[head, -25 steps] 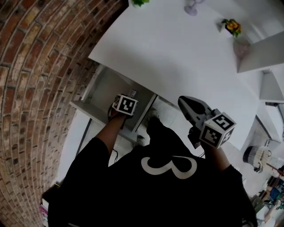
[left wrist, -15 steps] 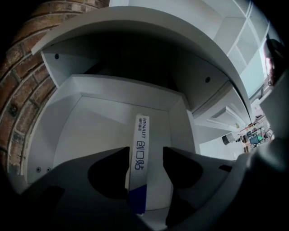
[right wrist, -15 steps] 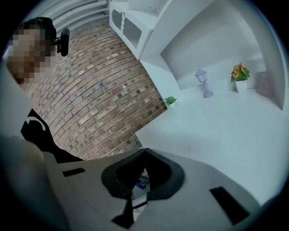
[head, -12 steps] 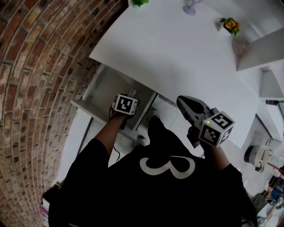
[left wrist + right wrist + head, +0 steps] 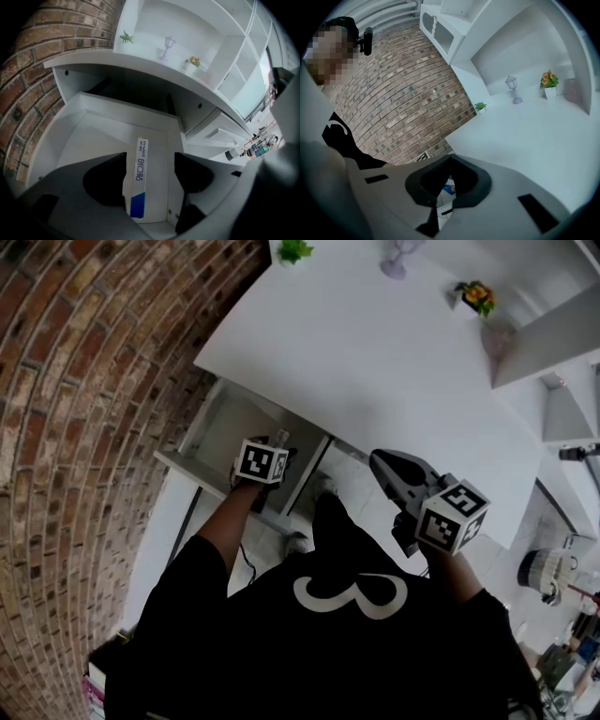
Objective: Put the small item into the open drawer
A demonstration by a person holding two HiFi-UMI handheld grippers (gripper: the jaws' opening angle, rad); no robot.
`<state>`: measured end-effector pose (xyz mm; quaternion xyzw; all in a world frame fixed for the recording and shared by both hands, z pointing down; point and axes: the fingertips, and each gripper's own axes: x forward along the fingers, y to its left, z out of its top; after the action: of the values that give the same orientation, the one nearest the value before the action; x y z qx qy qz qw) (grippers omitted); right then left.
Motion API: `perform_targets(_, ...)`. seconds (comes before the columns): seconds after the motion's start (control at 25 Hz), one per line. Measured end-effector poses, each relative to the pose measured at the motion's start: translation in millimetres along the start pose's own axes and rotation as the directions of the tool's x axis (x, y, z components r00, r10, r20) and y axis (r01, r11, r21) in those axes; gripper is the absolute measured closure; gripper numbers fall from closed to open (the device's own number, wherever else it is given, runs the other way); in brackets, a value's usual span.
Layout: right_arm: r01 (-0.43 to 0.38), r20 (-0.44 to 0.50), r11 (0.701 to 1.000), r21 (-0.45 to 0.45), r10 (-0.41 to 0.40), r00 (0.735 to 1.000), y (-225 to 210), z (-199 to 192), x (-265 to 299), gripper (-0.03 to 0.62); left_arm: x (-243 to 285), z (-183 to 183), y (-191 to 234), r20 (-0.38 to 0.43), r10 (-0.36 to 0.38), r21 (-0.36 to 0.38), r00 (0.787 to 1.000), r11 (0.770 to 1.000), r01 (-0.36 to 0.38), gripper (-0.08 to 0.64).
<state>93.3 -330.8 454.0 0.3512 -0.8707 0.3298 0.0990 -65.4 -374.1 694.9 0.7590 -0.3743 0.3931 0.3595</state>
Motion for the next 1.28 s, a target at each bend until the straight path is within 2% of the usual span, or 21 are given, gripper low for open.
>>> perform_targets(0.16,-0.004,0.011,1.000,-0.011,0.004,1.000,6.7,1.4,-5.2,0.581,-12.3,9.9,-4.3,0.043,-0.021,-0.012,0.999,1.000,0.021,0.255)
perform_targets(0.32,-0.015,0.035,0.999,-0.039,0.016,0.999,16.0,6.1,-11.3,0.581,-43.3,30.4,-9.2,0.128,-0.020,-0.014,0.992,1.000,0.022,0.255)
perform_targets(0.48,-0.057,0.065,0.996,-0.067,0.061,0.996,37.8,14.0,-15.0,0.581,-95.4,51.4,-26.1,0.237,-0.070,-0.004,0.969,0.997,0.073,0.262)
perform_targets(0.56,-0.084,0.076,0.993,-0.088,0.091,0.993,52.7,15.9,-16.6,0.583,-126.9,56.8,-39.4,0.293,-0.120,-0.003,0.948,0.992,0.126,0.303)
perform_targets(0.72,-0.141,0.108,0.983,-0.115,0.153,0.982,86.8,19.2,-21.8,0.583,-191.7,56.9,-69.0,0.401,-0.212,0.003,0.891,0.973,0.230,0.412)
perform_targets(0.8,-0.165,0.121,0.978,-0.127,0.180,0.976,102.5,20.4,-24.4,0.583,-222.9,53.4,-85.1,0.444,-0.258,0.016,0.858,0.960,0.281,0.423)
perform_targets(0.92,-0.195,0.138,0.969,-0.151,0.216,0.967,125.2,19.6,-28.8,0.583,-269.1,46.0,-106.8,0.507,-0.312,0.046,0.804,0.941,0.336,0.496)
perform_targets(1.0,-0.231,0.161,0.961,-0.154,0.255,0.953,141.8,19.1,-32.7,0.583,-299.6,41.4,-121.5,0.556,-0.354,0.079,0.752,0.923,0.376,0.537)
perform_targets(1.12,-0.281,0.191,0.947,-0.155,0.308,0.932,164.4,19.3,-39.1,0.583,-339.8,34.6,-143.5,0.621,-0.418,0.138,0.663,0.891,0.433,0.555)
perform_targets(1.16,-0.289,0.195,0.943,-0.164,0.318,0.928,171.1,18.4,-40.8,0.583,-349.8,31.8,-148.7,0.633,-0.429,0.154,0.644,0.886,0.438,0.555)
perform_targets(1.2,-0.297,0.197,0.939,-0.176,0.329,0.924,177.8,17.0,-42.3,0.583,-357.8,28.7,-152.5,0.642,-0.433,0.167,0.633,0.884,0.436,0.555)
perform_targets(1.28,-0.316,0.205,0.929,-0.191,0.353,0.913,190.5,13.5,-45.3,0.583,-369.2,22.1,-157.5,0.651,-0.433,0.188,0.623,0.888,0.420,0.555)
